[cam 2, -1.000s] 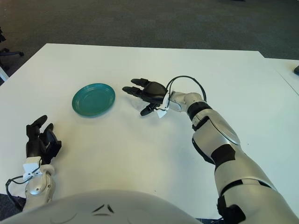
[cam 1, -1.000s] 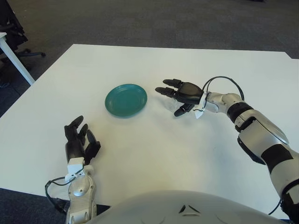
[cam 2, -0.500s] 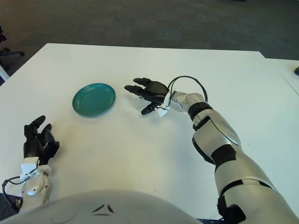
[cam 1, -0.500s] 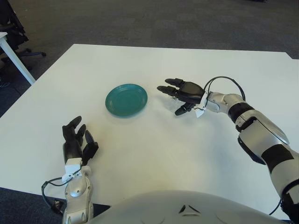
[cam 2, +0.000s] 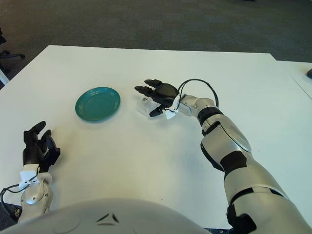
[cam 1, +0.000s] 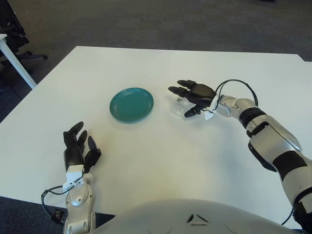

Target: Put the bottle into the plate.

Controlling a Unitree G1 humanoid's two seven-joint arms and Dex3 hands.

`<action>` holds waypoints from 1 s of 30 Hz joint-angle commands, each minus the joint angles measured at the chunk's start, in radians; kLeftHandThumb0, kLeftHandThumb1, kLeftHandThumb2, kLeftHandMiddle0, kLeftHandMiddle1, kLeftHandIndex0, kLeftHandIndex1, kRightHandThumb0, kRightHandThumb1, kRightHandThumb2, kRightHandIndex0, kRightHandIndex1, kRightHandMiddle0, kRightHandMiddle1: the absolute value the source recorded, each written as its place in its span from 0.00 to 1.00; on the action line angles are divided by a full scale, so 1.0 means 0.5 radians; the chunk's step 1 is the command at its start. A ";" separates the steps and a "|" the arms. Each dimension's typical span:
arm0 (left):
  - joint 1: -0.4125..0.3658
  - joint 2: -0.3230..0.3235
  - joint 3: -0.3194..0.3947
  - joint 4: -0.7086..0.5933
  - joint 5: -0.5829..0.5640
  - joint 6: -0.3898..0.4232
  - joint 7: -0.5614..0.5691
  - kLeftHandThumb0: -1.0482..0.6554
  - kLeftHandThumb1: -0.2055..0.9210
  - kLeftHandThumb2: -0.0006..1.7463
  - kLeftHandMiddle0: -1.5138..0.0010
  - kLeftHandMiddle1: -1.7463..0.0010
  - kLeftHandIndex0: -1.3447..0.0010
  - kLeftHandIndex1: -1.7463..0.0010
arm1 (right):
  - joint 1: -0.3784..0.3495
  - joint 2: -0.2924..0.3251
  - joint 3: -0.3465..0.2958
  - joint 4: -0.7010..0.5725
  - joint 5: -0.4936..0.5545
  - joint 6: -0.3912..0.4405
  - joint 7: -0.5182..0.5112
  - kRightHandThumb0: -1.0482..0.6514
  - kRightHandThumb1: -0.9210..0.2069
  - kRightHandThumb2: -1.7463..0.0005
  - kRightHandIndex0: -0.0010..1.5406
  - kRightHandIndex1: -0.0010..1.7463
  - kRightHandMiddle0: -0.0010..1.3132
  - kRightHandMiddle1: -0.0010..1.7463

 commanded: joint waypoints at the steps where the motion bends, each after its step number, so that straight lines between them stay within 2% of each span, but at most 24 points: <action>1: 0.025 0.021 0.021 0.034 0.003 0.005 -0.016 0.16 1.00 0.45 0.71 0.83 0.96 0.41 | -0.005 0.022 -0.026 0.024 0.050 0.034 0.020 0.00 0.00 0.63 0.00 0.00 0.00 0.00; 11: 0.016 0.074 0.046 0.138 0.006 -0.128 -0.035 0.16 1.00 0.45 0.71 0.83 0.95 0.41 | 0.002 0.060 -0.033 0.081 0.084 0.127 0.072 0.00 0.00 0.63 0.00 0.00 0.00 0.00; 17: 0.081 0.027 0.004 -0.021 0.049 -0.047 -0.018 0.16 1.00 0.46 0.72 0.83 0.96 0.41 | 0.005 0.073 -0.045 0.091 0.108 0.147 0.111 0.00 0.00 0.63 0.00 0.00 0.00 0.00; 20: 0.046 0.066 0.031 0.094 0.039 -0.108 -0.028 0.16 1.00 0.46 0.72 0.83 0.96 0.41 | 0.009 0.077 -0.052 0.094 0.117 0.157 0.120 0.00 0.00 0.63 0.00 0.00 0.00 0.00; 24: 0.049 0.100 0.033 0.138 0.038 -0.191 -0.055 0.16 1.00 0.47 0.72 0.84 0.96 0.40 | 0.027 0.083 -0.054 0.092 0.128 0.172 0.082 0.00 0.00 0.64 0.00 0.00 0.00 0.00; 30: 0.056 0.107 0.022 0.158 0.041 -0.228 -0.061 0.16 1.00 0.48 0.73 0.84 0.97 0.40 | 0.044 0.074 -0.047 0.086 0.123 0.162 0.018 0.00 0.00 0.64 0.00 0.00 0.00 0.00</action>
